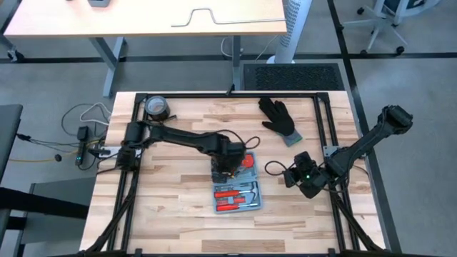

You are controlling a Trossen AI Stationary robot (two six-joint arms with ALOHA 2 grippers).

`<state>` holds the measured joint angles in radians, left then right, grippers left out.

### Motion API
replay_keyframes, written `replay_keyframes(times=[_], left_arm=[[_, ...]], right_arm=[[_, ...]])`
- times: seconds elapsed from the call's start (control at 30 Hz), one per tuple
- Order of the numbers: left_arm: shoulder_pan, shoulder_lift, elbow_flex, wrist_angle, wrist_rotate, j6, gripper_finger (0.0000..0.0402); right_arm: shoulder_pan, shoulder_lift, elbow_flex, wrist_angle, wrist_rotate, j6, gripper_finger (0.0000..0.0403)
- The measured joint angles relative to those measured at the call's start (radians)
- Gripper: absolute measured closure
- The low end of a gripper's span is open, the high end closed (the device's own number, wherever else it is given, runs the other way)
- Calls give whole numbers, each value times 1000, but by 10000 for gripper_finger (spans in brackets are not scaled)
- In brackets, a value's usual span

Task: Prefit tool cases
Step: Put the orange plier into the gray prefit tool case

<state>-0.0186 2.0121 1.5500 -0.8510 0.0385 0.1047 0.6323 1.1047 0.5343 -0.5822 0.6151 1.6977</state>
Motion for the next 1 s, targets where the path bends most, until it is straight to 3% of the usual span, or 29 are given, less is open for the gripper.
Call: replay_keyframes(times=[0.17, 0.43, 0.73, 1.0], left_arm=[[-20, 66, 58, -28, 0, 33, 363], [-36, 69, 42, -29, 7, 18, 362], [-19, 68, 42, -26, -14, -73, 242], [-19, 39, 41, -24, -15, -102, 234]], right_arm=[[0, 0, 0, -3, 5, -4, 281], [-8, 0, 0, -1, 13, -5, 281], [-32, 1, 0, 12, 14, -9, 281], [-91, 1, 0, 222, 14, -178, 281]])
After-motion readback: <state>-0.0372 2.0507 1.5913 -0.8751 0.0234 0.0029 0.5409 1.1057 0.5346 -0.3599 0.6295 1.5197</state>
